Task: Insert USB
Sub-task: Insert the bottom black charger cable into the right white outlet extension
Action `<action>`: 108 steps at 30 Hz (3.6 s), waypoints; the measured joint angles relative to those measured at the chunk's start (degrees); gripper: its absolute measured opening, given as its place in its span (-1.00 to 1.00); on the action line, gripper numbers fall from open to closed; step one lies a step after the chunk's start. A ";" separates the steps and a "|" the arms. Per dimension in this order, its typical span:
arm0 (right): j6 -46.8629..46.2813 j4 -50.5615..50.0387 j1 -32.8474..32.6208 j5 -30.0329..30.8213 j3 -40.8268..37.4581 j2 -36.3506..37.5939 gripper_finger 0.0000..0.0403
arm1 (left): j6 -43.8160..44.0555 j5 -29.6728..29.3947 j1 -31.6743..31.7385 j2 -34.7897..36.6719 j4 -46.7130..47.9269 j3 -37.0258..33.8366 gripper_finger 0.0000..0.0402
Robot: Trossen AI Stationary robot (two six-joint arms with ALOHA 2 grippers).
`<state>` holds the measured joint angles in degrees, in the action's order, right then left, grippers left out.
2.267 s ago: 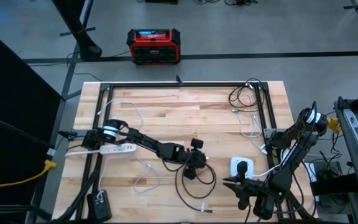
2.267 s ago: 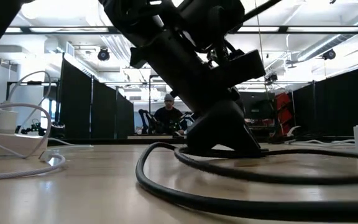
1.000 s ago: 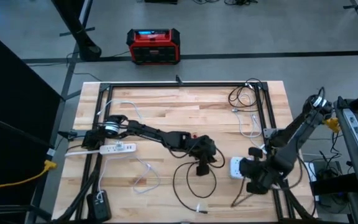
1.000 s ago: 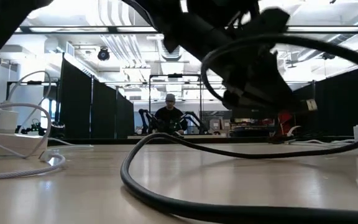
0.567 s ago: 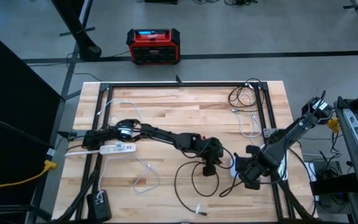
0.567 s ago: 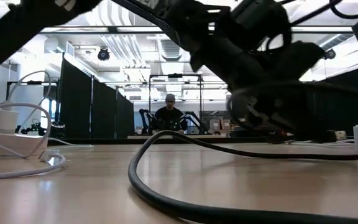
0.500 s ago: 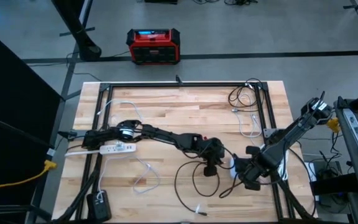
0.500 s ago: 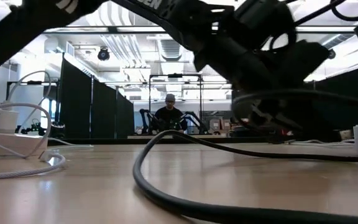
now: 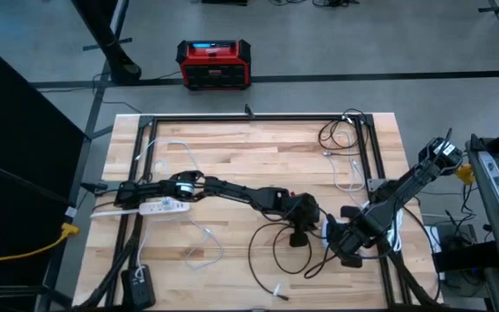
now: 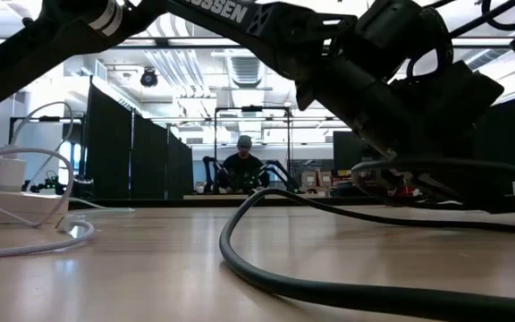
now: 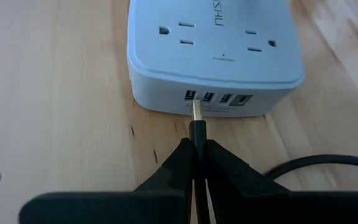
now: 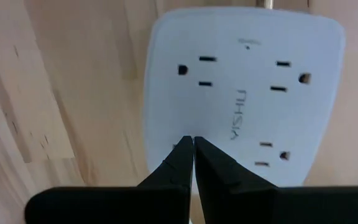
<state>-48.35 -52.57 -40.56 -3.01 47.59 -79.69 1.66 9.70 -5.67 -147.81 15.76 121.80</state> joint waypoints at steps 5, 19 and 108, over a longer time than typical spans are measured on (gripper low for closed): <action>1.45 0.68 0.00 -0.13 -0.12 -1.46 -1.00 | -2.52 -0.14 -0.19 -0.02 -1.65 0.04 -0.90; 7.36 0.34 -0.17 -1.44 0.39 -1.38 -1.00 | -6.00 -0.25 -0.24 -0.02 -2.69 -0.04 -0.90; 2.26 8.24 -4.04 8.19 -6.20 3.73 -1.00 | -3.95 -5.81 -4.36 2.56 5.23 -0.48 -0.90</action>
<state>-46.09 -44.33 -44.60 5.19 41.39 -75.96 -2.29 3.89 -10.03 -145.25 20.98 121.32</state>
